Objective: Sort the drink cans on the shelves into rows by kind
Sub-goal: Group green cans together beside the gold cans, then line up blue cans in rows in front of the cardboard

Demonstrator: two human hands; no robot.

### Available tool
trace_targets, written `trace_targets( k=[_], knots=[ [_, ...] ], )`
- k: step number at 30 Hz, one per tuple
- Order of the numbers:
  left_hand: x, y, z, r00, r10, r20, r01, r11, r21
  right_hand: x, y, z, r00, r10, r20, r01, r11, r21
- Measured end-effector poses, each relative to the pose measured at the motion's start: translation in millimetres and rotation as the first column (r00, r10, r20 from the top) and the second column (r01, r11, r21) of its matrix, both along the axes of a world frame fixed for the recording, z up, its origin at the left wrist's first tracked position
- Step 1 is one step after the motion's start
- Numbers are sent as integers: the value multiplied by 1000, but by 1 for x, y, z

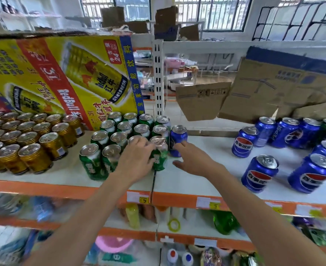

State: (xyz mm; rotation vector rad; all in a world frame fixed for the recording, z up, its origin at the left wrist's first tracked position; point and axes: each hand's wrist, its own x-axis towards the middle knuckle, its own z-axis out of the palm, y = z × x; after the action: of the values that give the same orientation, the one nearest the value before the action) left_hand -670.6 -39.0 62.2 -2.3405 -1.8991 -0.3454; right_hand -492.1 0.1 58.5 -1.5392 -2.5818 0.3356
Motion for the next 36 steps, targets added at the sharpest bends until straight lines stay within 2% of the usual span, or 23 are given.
trace_targets(
  k=[3, 6, 8, 11, 14, 17, 20, 25, 28, 32, 36],
  knots=[
    [43, -23, 3, 994, -49, -94, 38, 993, -116, 40, -24, 1, 997, 14, 78, -19, 997, 71],
    [89, -38, 5, 970, -150, -193, 102, 966, -239, 89, -52, 1, 996, -4, 91, -3, 997, 81],
    [120, -45, 7, 948, -226, -223, 160, 947, -278, 128, -73, -1, 996, -66, 58, 63, 997, 52],
    [169, -53, 10, 926, -301, -226, 234, 930, -283, 195, -109, -10, 967, -252, -35, 252, 968, 6],
    [216, -60, 10, 923, -378, -70, 338, 884, -324, 265, -152, -22, 878, -468, -105, 463, 884, -68],
    [258, -70, 2, 910, -397, 117, 412, 842, -348, 323, -202, -34, 730, -671, -131, 662, 741, -112],
    [301, -75, -5, 893, -416, 169, 449, 823, -348, 363, -249, -41, 579, -810, -88, 791, 585, -179],
    [372, -71, -5, 807, -558, 194, 589, 734, -338, 408, -295, -47, 386, -908, -160, 882, 414, -223],
    [409, -72, -10, 749, -628, 212, 658, 666, -352, 426, -309, -51, 306, -938, -165, 915, 338, -222],
    [457, -66, -18, 709, -657, 256, 695, 589, -413, 454, -316, -56, 241, -956, -170, 941, 273, -202],
    [507, -47, -27, 690, -667, 280, 719, 591, -365, 496, -308, -58, 191, -971, -142, 960, 215, -179]
  ],
)
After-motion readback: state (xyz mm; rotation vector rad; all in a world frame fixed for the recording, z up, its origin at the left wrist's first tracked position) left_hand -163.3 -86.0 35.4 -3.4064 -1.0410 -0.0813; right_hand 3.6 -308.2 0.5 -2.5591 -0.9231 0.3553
